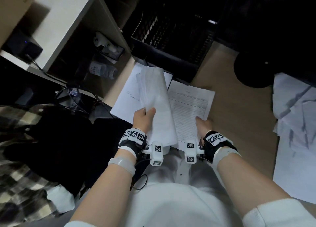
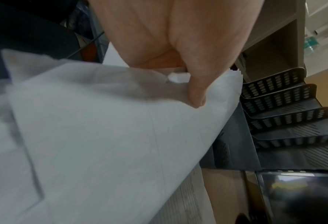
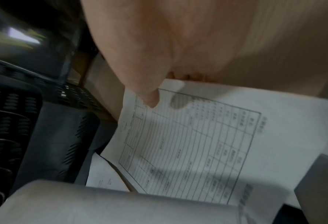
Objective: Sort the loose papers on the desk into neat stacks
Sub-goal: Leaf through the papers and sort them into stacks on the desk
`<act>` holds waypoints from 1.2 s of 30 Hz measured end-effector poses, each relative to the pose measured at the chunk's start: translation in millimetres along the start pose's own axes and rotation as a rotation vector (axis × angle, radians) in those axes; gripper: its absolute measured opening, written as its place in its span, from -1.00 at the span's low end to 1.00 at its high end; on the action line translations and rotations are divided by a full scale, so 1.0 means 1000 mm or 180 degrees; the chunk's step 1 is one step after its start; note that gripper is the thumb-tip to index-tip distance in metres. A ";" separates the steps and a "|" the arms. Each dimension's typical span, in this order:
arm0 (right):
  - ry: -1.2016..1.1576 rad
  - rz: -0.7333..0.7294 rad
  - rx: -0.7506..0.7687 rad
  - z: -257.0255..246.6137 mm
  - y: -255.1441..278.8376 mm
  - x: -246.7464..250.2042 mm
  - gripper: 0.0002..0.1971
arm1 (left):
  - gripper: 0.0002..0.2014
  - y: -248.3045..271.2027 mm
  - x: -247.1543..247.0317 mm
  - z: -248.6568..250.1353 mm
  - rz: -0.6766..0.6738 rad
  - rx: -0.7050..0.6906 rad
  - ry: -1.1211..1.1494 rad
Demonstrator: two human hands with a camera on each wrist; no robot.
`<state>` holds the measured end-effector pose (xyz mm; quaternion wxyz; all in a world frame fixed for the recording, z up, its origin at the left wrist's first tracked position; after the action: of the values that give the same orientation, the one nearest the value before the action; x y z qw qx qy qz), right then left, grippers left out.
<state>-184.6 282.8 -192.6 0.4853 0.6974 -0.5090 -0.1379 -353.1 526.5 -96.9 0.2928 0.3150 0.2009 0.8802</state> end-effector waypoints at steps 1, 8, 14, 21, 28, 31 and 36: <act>0.0046 0.0054 0.0136 -0.006 -0.004 0.010 -0.26 | -0.51 -0.001 -0.007 0.005 -0.0047 -0.0030 -0.0021; -0.0339 -0.1325 0.0696 -0.097 0.080 0.009 -0.60 | -0.50 0.014 -0.063 0.055 -0.0651 -0.0349 -0.0187; -0.0753 -0.1223 0.0778 -0.099 0.081 0.027 -0.55 | -0.35 0.013 -0.090 0.058 -0.1143 -0.0112 -0.0122; -0.0613 -0.0976 0.1053 -0.093 0.076 0.045 -0.48 | -0.70 0.038 -0.110 0.080 -0.1412 -0.0425 -0.0118; -0.0398 -0.0882 0.1415 -0.101 0.080 0.069 -0.46 | -0.60 0.049 -0.142 0.086 -0.1525 -0.0402 -0.0207; -0.0688 -0.1026 0.1156 -0.095 0.076 0.080 -0.52 | -0.50 0.051 -0.154 0.091 -0.1391 -0.0553 -0.0475; -0.0602 -0.1358 0.0961 -0.088 0.076 0.082 -0.31 | -0.77 0.057 -0.164 0.096 -0.1167 -0.0722 -0.0949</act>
<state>-131.9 259.5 -62.5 0.2862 0.8373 -0.4085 -0.2240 -207.4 394.9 -68.7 0.5071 0.3647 0.1094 0.7732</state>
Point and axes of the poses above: each hand's wrist, its own y-axis away from the middle knuckle, its own x-axis out of the back of the hand, z = x × y, the point moved 9 cm from there along -y, towards the middle knuckle, and after that the axes turned 7 degrees about -y, right-handed, at the moved point
